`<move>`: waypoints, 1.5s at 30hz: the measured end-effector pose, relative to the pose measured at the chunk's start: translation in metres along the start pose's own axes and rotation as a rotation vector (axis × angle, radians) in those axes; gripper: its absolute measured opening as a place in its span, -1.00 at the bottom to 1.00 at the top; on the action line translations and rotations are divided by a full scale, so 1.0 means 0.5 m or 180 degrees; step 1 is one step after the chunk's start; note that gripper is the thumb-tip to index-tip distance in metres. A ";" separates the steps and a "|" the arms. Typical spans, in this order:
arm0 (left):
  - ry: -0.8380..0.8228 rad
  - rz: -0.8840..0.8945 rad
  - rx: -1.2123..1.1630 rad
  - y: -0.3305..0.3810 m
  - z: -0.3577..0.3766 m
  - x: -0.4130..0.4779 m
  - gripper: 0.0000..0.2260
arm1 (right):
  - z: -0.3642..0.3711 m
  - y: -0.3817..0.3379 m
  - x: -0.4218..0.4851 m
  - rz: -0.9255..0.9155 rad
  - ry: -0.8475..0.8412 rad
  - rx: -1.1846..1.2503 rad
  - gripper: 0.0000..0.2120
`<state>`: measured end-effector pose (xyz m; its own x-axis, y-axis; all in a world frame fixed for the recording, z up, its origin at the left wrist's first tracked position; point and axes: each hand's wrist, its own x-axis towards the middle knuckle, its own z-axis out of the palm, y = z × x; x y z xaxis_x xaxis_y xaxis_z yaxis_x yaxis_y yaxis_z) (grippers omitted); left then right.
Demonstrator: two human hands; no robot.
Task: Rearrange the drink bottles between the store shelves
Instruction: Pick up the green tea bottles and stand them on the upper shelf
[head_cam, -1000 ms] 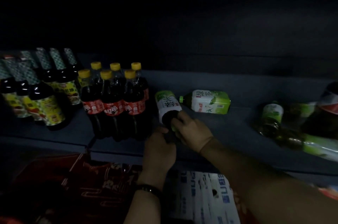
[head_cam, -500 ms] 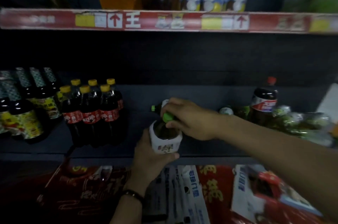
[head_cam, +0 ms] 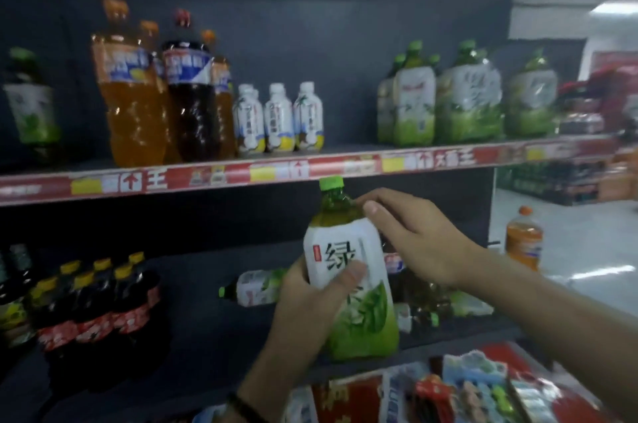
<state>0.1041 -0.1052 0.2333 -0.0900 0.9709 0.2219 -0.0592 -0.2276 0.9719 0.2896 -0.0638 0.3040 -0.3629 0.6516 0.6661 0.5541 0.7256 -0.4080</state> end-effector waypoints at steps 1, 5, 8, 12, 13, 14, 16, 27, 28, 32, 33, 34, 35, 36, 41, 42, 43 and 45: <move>-0.0044 0.0137 -0.0029 0.043 0.023 0.008 -0.60 | -0.035 0.003 -0.003 -0.0138 0.0221 -0.0115 -0.68; -0.0401 0.0495 0.0100 0.185 0.116 0.058 -0.51 | -0.154 0.028 0.009 -0.0365 0.0765 -0.0363 -0.61; -0.0339 0.0651 0.0205 0.256 0.186 0.134 -0.57 | -0.209 0.057 0.032 -0.0233 0.0738 -0.0631 -0.28; -0.0232 0.0995 0.0332 0.332 0.267 0.249 -0.46 | -0.261 0.103 0.093 -0.0006 0.0779 -0.0949 0.01; -0.0210 0.1059 0.0397 0.346 0.285 0.277 -0.45 | -0.273 0.114 0.114 0.0061 0.0828 -0.0959 0.01; -0.0160 0.1114 0.0474 0.353 0.301 0.306 -0.44 | -0.282 0.124 0.136 0.0131 0.0885 -0.0972 -0.02; -0.0027 0.1241 0.0659 0.356 0.332 0.365 -0.38 | -0.291 0.148 0.179 0.0334 0.1016 -0.0984 -0.10; -0.0792 0.0951 0.1802 0.280 0.400 0.523 -0.34 | -0.247 0.273 0.272 0.1581 0.1085 -0.1214 -0.60; -0.0836 0.0879 0.1881 0.277 0.398 0.521 -0.42 | -0.241 0.278 0.272 0.1630 0.1103 -0.1211 -0.59; -0.0509 0.0995 0.2561 0.250 0.387 0.505 -0.73 | -0.218 0.282 0.259 0.1614 0.1185 -0.1189 -0.63; -0.0427 0.1068 0.2675 0.248 0.383 0.503 -0.77 | -0.218 0.278 0.254 0.1585 0.1153 -0.1245 -0.65; -0.0372 0.1135 0.2794 0.249 0.376 0.501 -0.80 | -0.219 0.272 0.249 0.1552 0.1119 -0.1296 -0.67; -0.0344 0.1181 0.2923 0.252 0.368 0.499 -0.83 | -0.221 0.264 0.243 0.1500 0.1089 -0.1339 -0.70; -0.0339 0.1248 0.3050 0.255 0.356 0.491 -0.84 | -0.224 0.255 0.237 0.1425 0.1060 -0.1383 -0.72; -0.0365 0.1863 0.3481 0.245 0.262 0.403 -0.80 | -0.206 0.199 0.194 0.0863 0.0980 -0.1617 -0.79; -0.0205 0.2243 0.3571 0.230 0.235 0.376 -0.82 | -0.193 0.186 0.185 0.0714 0.0993 -0.1583 -0.84; -0.0032 0.2709 0.3643 0.212 0.205 0.347 -0.87 | -0.178 0.173 0.176 0.0564 0.0984 -0.1553 -0.88; 0.0193 0.3352 0.3561 0.168 0.143 0.283 -0.93 | -0.136 0.148 0.157 0.0363 0.0898 -0.1514 -0.90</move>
<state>0.1573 0.0184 0.3519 0.3485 0.3999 0.8477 0.8060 -0.5895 -0.0533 0.3531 0.0261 0.3684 -0.1027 0.5884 0.8020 0.8785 0.4318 -0.2044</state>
